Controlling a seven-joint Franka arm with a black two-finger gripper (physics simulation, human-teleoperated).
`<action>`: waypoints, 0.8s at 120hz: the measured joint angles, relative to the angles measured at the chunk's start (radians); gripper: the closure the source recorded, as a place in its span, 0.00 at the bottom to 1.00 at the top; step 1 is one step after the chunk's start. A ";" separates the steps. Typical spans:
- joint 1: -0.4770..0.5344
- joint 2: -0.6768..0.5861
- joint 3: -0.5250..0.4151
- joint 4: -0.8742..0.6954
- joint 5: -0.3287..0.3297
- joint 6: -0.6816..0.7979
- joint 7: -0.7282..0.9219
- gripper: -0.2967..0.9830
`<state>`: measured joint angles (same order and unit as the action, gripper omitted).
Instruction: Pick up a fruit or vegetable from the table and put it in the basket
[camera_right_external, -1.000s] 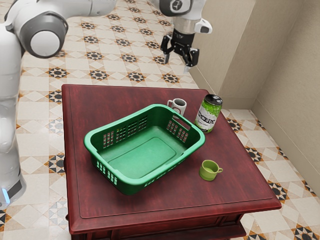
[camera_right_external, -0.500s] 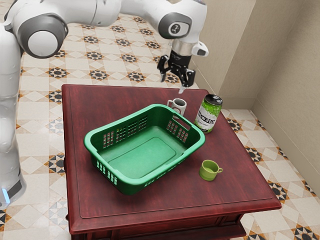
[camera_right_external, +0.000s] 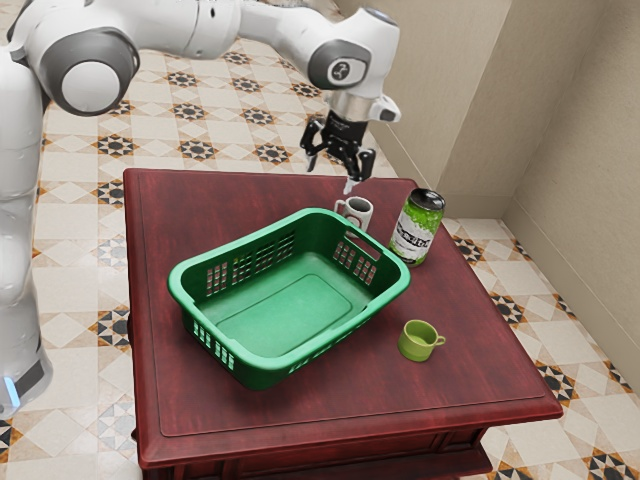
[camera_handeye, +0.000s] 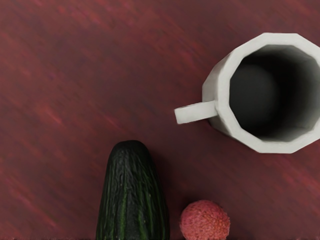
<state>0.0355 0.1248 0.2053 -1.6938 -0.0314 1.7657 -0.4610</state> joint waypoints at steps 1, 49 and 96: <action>0.000 0.000 0.000 -0.002 0.000 0.001 0.000 0.23; 0.000 -0.019 0.002 -0.066 -0.045 0.022 0.004 0.23; 0.001 -0.022 0.002 -0.118 -0.055 -0.001 0.006 0.23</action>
<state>0.0366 0.1029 0.2071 -1.8117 -0.0865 1.7647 -0.4549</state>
